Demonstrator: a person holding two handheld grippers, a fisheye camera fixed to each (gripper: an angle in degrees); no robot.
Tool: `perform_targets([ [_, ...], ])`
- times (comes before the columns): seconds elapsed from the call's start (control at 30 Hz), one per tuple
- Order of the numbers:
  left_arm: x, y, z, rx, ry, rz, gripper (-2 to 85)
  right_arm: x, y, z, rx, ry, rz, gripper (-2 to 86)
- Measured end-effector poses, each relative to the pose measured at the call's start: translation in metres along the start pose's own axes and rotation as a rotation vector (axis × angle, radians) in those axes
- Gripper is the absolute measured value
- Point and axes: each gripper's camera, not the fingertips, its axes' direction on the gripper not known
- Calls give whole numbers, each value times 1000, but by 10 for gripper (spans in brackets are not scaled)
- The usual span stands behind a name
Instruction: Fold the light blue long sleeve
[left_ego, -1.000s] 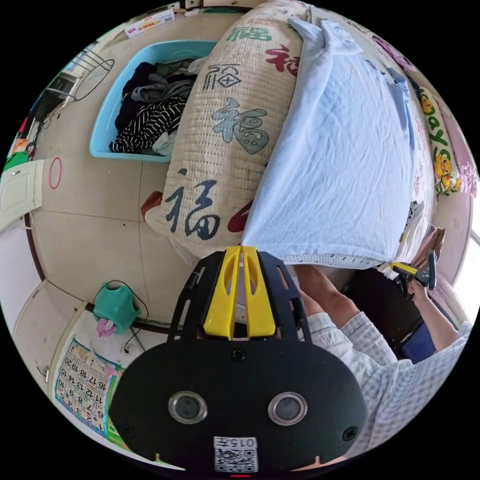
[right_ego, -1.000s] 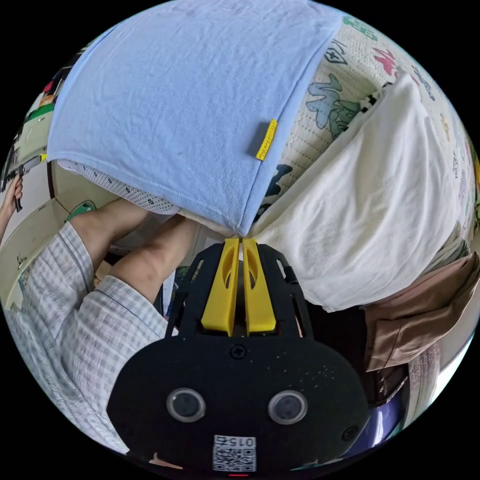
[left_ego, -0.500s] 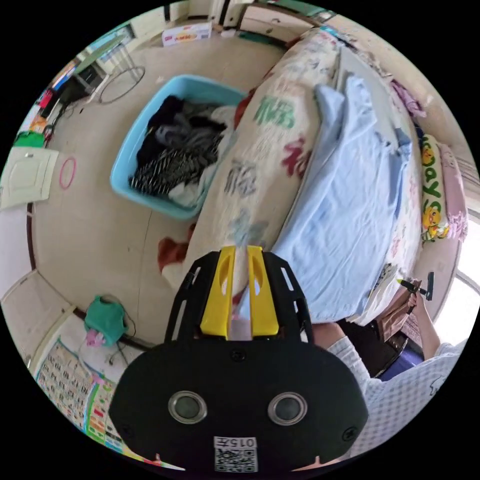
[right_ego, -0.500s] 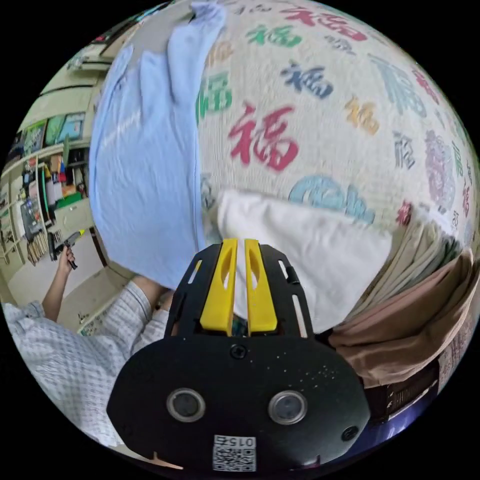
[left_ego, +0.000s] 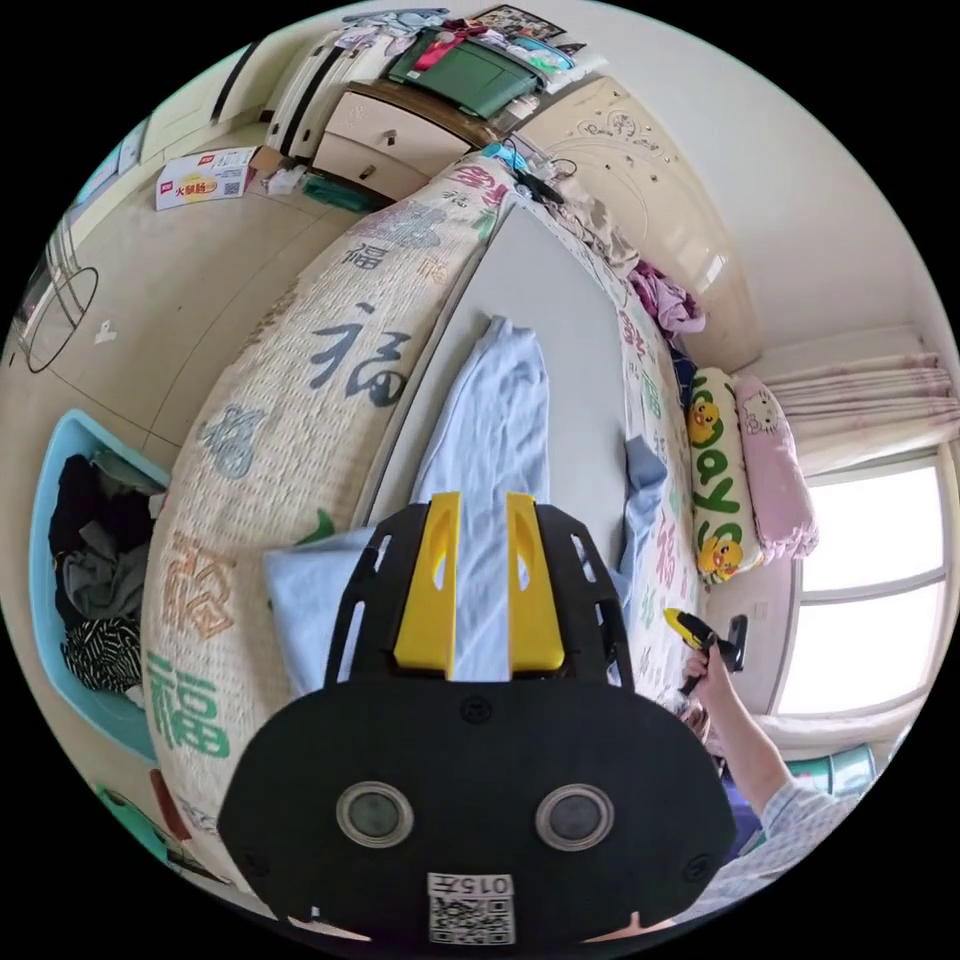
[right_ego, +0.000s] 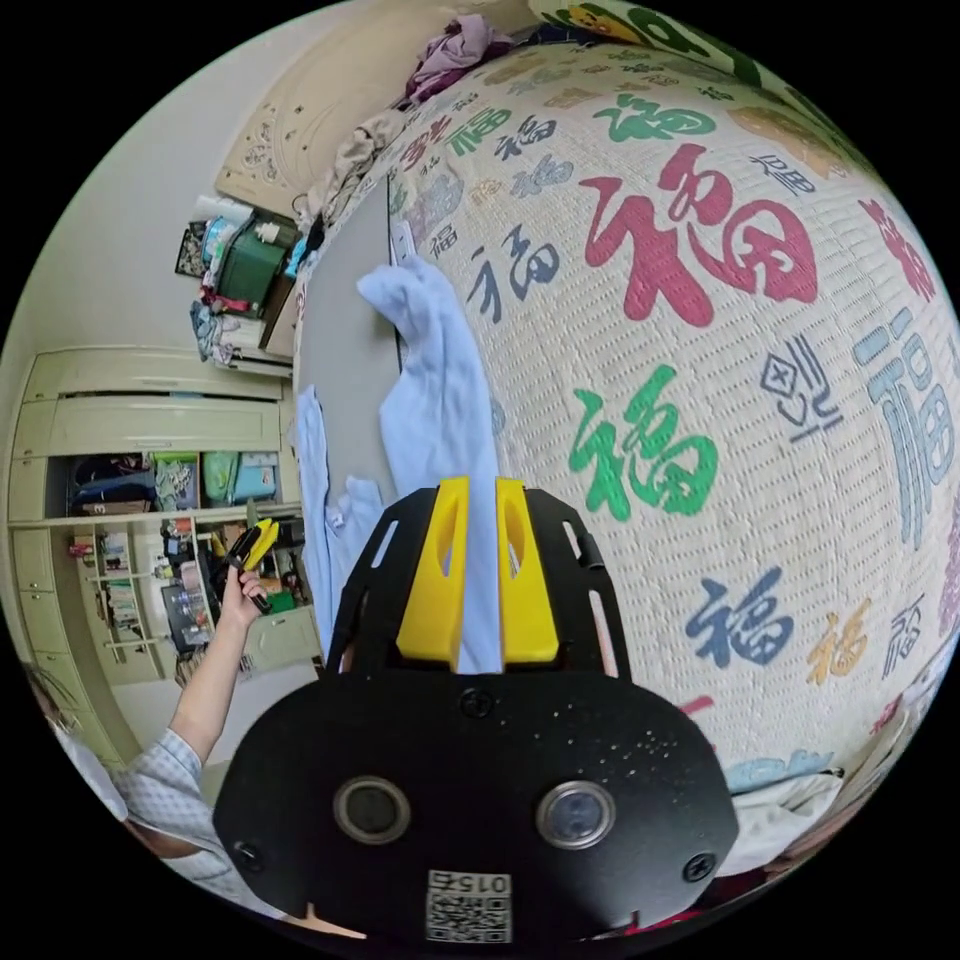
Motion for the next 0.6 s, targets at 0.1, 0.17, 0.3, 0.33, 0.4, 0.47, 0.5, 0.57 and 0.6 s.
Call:
perform_targets([
  [0.1, 11, -27, 9, 38, 21, -31, 90, 0, -27, -5, 73, -58, 65, 79],
  [0.17, 17, -49, 15, 53, 20, -27, 94, -1, -48, -11, 120, -83, 89, 90],
  [0.3, 29, -79, 22, 45, -17, -2, 110, -14, -82, -20, 168, -18, 67, 87],
  [0.33, 35, -88, 24, 49, -38, 24, 117, -21, -93, -22, 183, 27, 47, 86],
  [0.4, 45, -100, 25, 54, -57, 73, 123, -33, -110, -25, 203, 81, 15, 87],
  [0.47, 54, -114, 29, 43, -62, 95, 127, -48, -131, -24, 197, 93, -11, 90],
  [0.5, 56, -117, 30, 38, -58, 99, 128, -51, -136, -23, 192, 94, -15, 90],
  [0.57, 65, -126, 32, 36, -59, 115, 130, -69, -153, -17, 165, 91, -43, 95],
  [0.6, 67, -128, 33, 35, -60, 120, 131, -74, -157, -14, 152, 90, -53, 97],
])
